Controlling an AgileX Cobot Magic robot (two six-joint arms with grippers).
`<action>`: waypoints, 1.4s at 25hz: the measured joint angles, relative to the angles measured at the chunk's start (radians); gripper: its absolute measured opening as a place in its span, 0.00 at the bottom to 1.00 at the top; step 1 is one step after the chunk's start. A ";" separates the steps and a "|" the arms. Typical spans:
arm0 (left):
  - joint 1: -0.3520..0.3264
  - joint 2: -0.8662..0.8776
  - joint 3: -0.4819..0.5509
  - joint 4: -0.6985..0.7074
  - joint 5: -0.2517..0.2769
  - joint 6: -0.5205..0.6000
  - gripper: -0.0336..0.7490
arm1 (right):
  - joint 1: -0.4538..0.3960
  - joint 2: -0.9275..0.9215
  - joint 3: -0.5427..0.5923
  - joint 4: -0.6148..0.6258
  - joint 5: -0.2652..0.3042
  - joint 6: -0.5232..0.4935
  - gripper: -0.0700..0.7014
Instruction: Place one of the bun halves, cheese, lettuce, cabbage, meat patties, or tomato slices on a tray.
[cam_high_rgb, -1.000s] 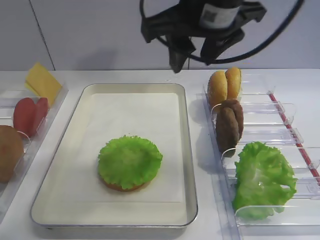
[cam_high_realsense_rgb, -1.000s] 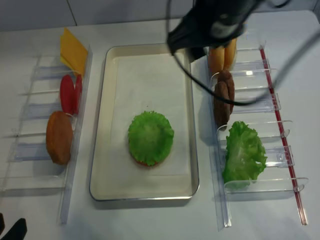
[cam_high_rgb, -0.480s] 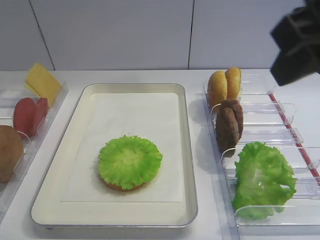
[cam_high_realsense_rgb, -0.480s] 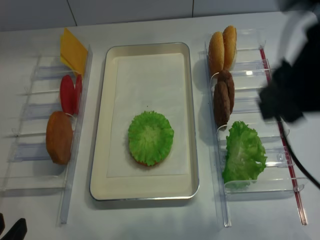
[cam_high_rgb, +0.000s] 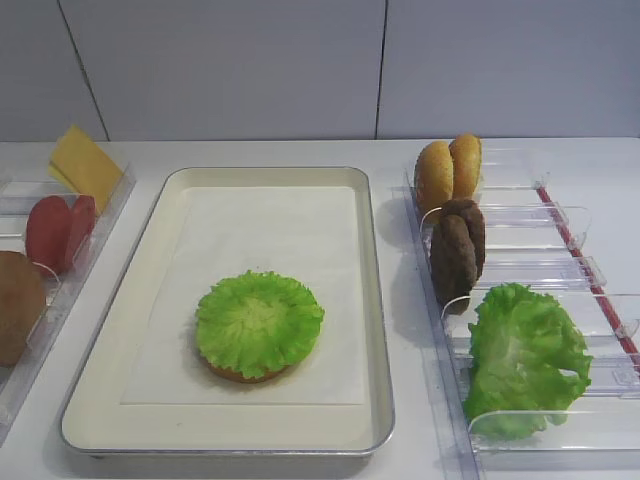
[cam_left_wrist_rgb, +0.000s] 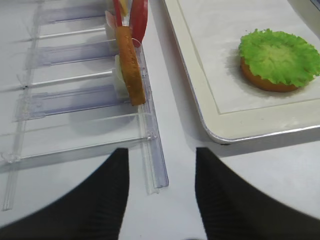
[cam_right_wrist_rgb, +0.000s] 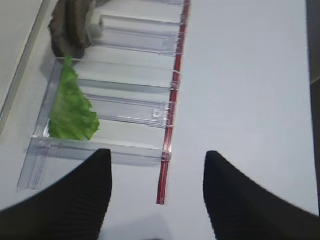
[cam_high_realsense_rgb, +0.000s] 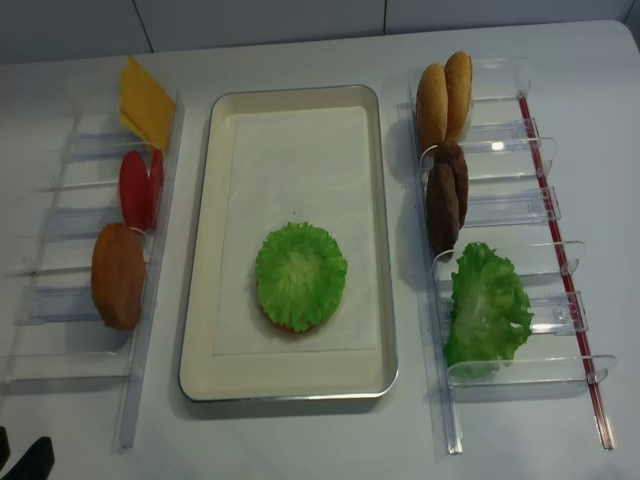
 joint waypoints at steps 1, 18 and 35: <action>0.000 0.000 0.000 0.000 0.000 0.000 0.45 | -0.056 -0.038 0.011 0.004 0.000 -0.002 0.64; 0.000 0.000 0.000 0.000 0.000 0.000 0.45 | -0.412 -0.415 0.265 0.199 -0.169 -0.245 0.61; 0.000 -0.001 0.002 0.000 0.000 0.000 0.45 | -0.333 -0.491 0.312 0.203 -0.159 -0.272 0.59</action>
